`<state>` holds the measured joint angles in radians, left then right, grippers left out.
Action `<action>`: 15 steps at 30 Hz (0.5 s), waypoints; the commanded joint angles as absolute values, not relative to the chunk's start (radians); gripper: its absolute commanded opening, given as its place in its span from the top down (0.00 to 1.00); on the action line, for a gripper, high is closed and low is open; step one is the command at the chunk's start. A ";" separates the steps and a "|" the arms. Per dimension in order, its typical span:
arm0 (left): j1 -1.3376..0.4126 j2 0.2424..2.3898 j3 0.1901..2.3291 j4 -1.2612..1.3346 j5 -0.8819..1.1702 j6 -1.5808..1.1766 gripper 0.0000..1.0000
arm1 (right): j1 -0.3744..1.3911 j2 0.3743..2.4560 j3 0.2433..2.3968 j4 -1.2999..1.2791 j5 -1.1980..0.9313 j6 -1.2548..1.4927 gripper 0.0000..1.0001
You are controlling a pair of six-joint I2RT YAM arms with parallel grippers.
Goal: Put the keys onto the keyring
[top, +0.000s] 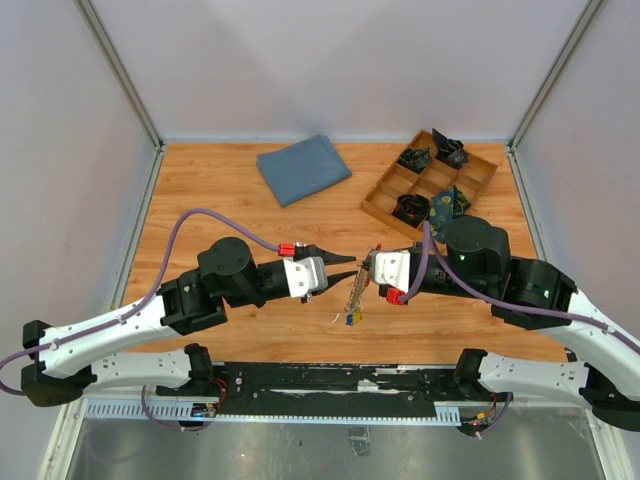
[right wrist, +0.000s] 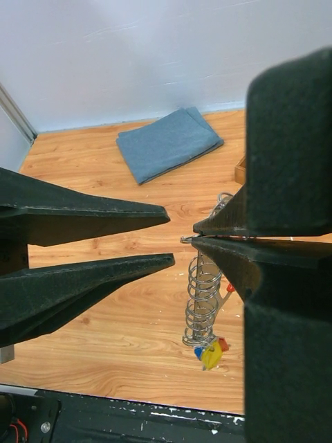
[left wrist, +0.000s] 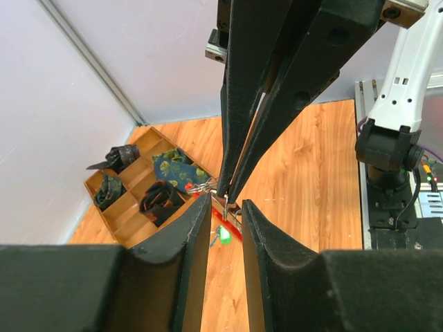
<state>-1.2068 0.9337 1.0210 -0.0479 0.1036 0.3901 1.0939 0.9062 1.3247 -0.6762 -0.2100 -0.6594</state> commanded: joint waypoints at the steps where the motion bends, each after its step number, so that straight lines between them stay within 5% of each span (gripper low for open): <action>1: -1.211 0.947 1.034 -0.042 0.092 0.408 0.70 | 1.118 0.882 1.333 -0.611 -0.231 -0.668 1.00; 15: -1.210 0.963 1.038 -0.046 0.087 0.417 0.75 | 1.118 0.879 1.328 -0.600 -0.259 -0.664 1.00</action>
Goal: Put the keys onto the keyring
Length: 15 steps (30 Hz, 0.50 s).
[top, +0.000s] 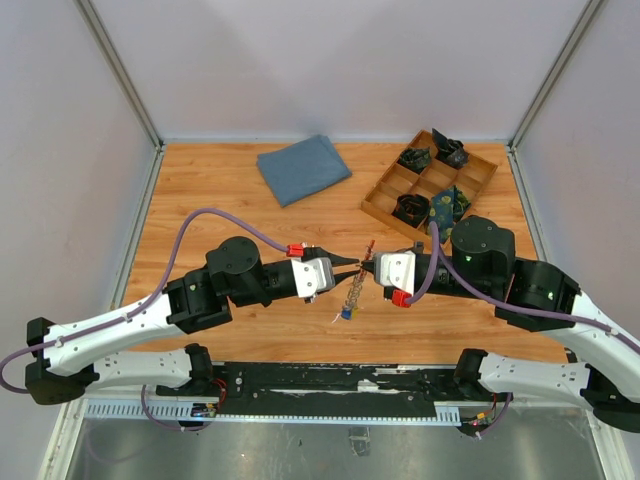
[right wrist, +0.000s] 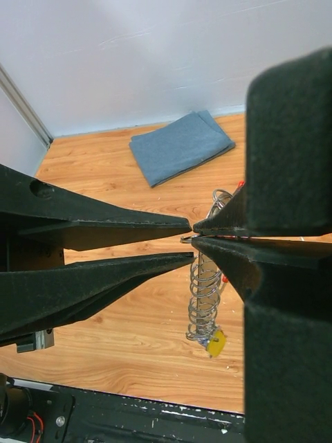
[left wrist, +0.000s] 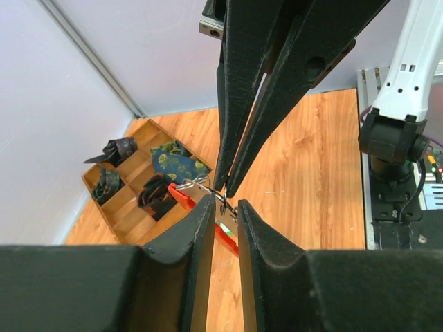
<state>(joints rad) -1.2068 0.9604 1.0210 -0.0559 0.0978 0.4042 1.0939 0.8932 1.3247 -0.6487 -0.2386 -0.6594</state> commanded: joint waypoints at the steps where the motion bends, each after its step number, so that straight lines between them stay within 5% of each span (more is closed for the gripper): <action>1: -1.211 0.964 1.038 -0.045 0.086 0.417 0.76 | 1.118 0.879 1.328 -0.600 -0.261 -0.663 1.00; 15: -1.211 0.976 1.043 -0.043 0.065 0.422 0.84 | 1.119 0.873 1.315 -0.594 -0.296 -0.663 1.00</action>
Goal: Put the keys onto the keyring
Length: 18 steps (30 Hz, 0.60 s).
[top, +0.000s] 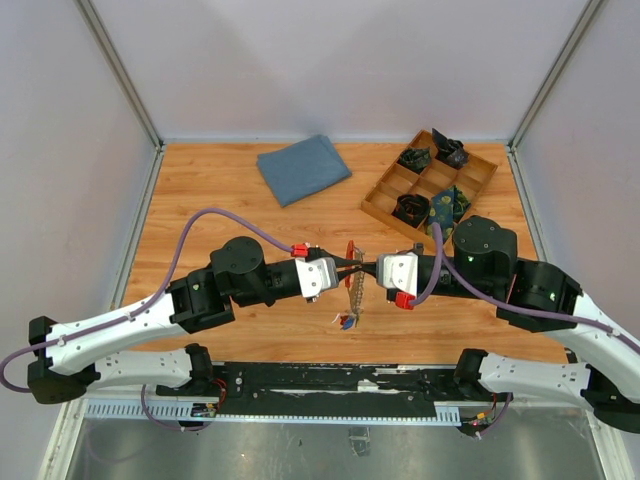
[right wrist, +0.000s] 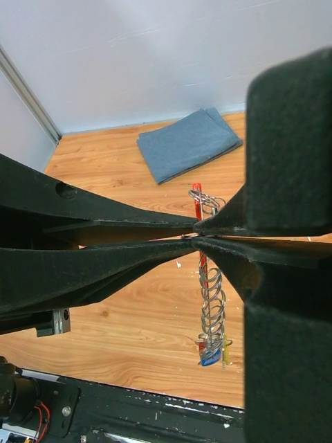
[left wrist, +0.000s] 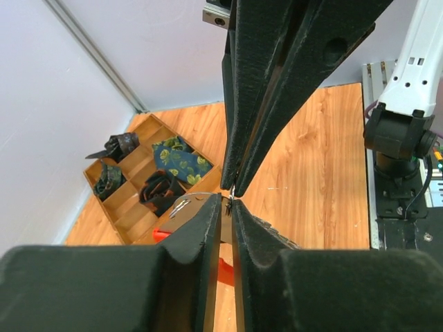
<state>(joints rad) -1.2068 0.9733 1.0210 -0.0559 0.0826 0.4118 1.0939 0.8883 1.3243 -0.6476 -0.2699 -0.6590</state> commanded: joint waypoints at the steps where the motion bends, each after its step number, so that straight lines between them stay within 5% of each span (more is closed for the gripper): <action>1: -1.210 0.976 1.044 -0.042 0.064 0.422 0.88 | 1.119 0.873 1.314 -0.594 -0.297 -0.664 1.00; 4: -1.211 0.976 1.046 -0.038 0.054 0.417 0.99 | 1.120 0.871 1.312 -0.588 -0.298 -0.662 1.00; 7: -1.211 0.969 1.043 -0.030 0.047 0.409 1.00 | 1.120 0.860 1.304 -0.579 -0.286 -0.664 0.98; 13: -1.211 0.925 1.016 0.013 0.063 0.385 0.99 | 1.118 0.805 1.273 -0.550 -0.268 -0.666 0.73; 18: -1.212 0.904 1.014 0.018 0.122 0.378 1.00 | 1.120 0.769 1.228 -0.517 -0.265 -0.644 0.71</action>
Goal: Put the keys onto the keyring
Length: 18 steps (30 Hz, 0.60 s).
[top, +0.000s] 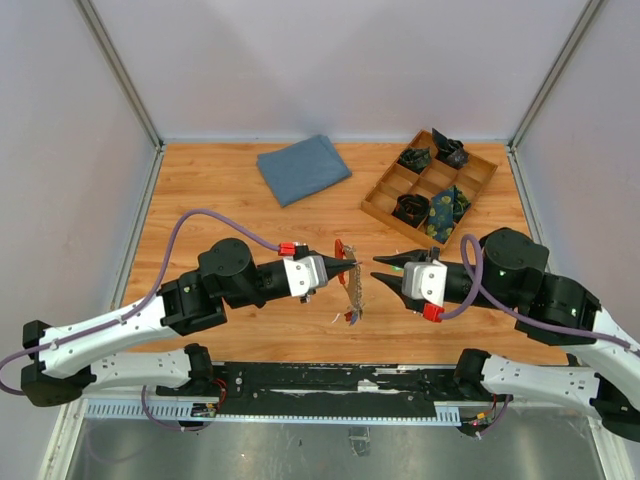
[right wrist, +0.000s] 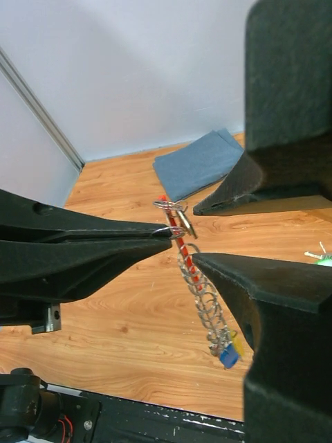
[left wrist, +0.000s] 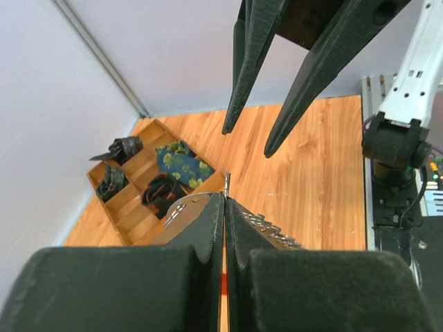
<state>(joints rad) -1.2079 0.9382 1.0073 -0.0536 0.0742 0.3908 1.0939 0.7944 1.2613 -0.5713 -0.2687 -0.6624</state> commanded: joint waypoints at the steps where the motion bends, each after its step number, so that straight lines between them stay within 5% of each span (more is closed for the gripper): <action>1: -1.211 0.904 1.017 0.014 0.139 0.378 1.00 | 1.118 0.766 1.222 -0.514 -0.265 -0.638 0.71; 18: -1.211 0.900 1.031 0.000 0.182 0.380 0.99 | 1.120 0.782 1.182 -0.439 -0.347 -0.586 0.76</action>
<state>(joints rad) -1.2083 0.9146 1.0073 -0.0475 0.1703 0.3836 1.0939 0.7830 1.1984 -0.4820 -0.3141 -0.6132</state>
